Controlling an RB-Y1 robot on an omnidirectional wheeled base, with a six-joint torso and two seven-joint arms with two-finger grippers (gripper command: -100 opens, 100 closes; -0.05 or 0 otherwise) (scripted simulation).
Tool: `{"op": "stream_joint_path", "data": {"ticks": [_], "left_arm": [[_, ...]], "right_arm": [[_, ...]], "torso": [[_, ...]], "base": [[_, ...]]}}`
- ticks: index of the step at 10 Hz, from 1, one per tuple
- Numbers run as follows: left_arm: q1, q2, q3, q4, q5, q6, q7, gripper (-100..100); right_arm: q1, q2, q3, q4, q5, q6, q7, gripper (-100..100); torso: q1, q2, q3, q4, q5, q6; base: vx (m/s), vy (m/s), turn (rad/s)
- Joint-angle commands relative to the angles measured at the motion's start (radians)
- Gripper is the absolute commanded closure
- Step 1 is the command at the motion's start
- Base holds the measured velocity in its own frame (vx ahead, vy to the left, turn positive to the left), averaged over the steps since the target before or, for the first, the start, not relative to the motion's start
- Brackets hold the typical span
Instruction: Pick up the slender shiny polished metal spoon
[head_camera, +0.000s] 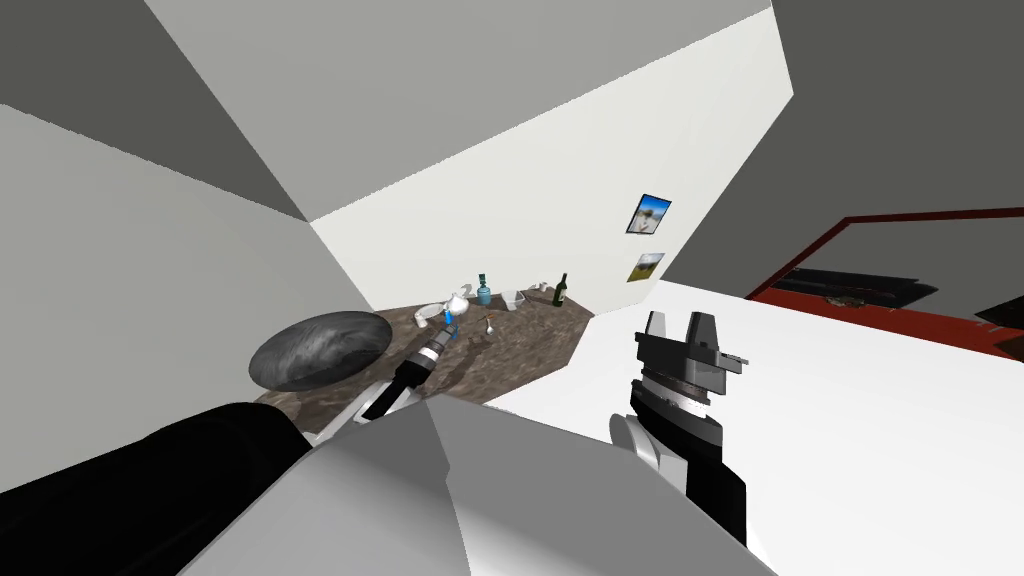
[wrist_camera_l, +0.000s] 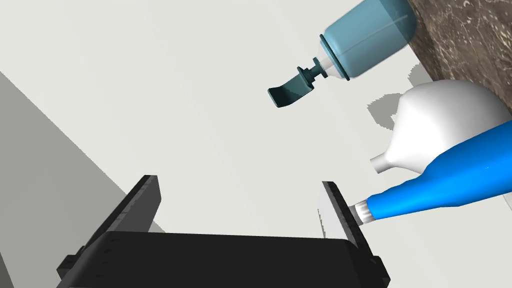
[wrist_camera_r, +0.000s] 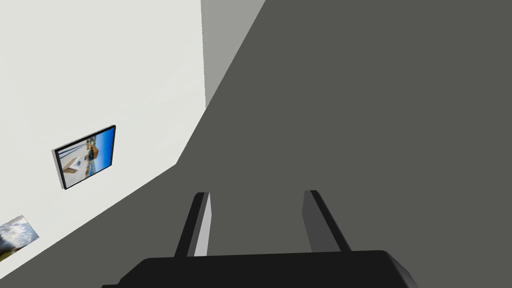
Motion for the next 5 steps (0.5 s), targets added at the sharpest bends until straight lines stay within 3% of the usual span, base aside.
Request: {"op": "stream_joint_path", "data": {"ticks": [1, 4, 5], "left_arm": [[0.018, 0.043, 0.020, 0.008, -0.003, 0.050, -0.006, -100], [0.044, 0.094, 0.043, 0.022, -0.005, 0.132, -0.017, -100], [0.044, 0.094, 0.043, 0.022, -0.005, 0.134, -0.017, -100]], "right_arm": [[0.000, 0.000, 0.000, 0.000, 0.000, 0.000, 0.000, 0], [0.000, 0.000, 0.000, 0.000, 0.000, 0.000, 0.000, 0], [0.000, 0.000, 0.000, 0.000, 0.000, 0.000, 0.000, 0]], "torso": [[0.000, 0.000, 0.000, 0.000, 0.000, 0.000], [0.000, -0.001, -0.001, 0.000, 0.000, 0.000], [0.000, -0.001, -0.001, 0.000, 0.000, 0.000]], "base": [[0.024, -0.103, -0.124], [0.036, -0.090, -0.076], [0.028, -0.059, -0.040]]}}
